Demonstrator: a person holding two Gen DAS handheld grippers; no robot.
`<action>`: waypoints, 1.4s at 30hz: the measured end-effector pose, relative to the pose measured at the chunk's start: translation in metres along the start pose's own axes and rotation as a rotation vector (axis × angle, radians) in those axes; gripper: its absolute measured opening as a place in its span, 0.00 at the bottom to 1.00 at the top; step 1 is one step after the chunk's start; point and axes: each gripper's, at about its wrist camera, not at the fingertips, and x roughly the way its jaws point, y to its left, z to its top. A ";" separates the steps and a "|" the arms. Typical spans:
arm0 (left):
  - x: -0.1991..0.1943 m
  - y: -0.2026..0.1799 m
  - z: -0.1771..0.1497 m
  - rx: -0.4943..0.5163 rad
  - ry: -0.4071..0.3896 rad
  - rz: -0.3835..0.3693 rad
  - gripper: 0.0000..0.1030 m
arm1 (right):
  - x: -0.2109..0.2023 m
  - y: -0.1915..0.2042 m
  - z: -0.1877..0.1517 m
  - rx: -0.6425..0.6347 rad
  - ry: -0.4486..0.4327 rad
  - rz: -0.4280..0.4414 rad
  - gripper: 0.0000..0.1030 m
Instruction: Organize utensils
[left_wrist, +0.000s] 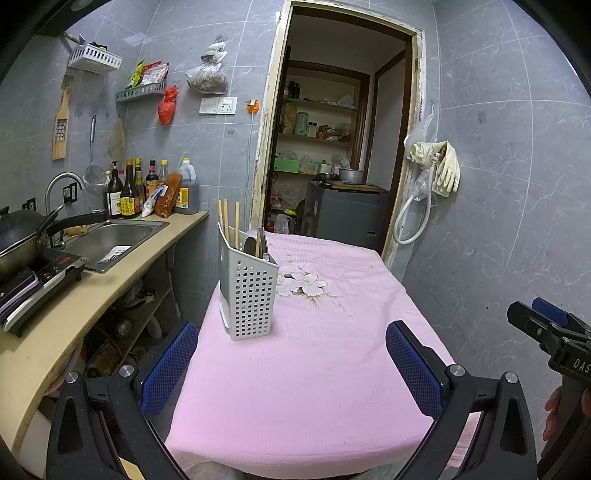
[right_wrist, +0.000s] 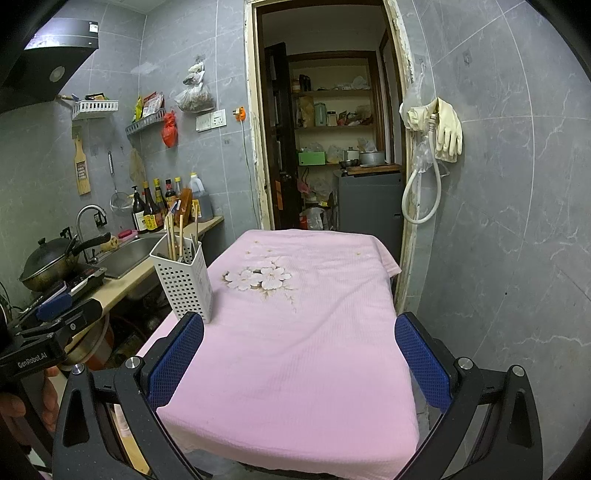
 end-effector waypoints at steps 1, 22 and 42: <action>0.000 0.000 0.000 0.001 0.000 0.000 1.00 | 0.000 0.000 0.000 -0.001 0.000 0.000 0.99; 0.000 0.002 0.001 0.001 0.001 -0.002 1.00 | 0.000 -0.001 0.001 -0.002 0.001 0.000 0.99; 0.002 0.006 0.000 0.013 0.023 0.017 1.00 | 0.000 0.000 0.001 -0.007 0.005 -0.001 0.99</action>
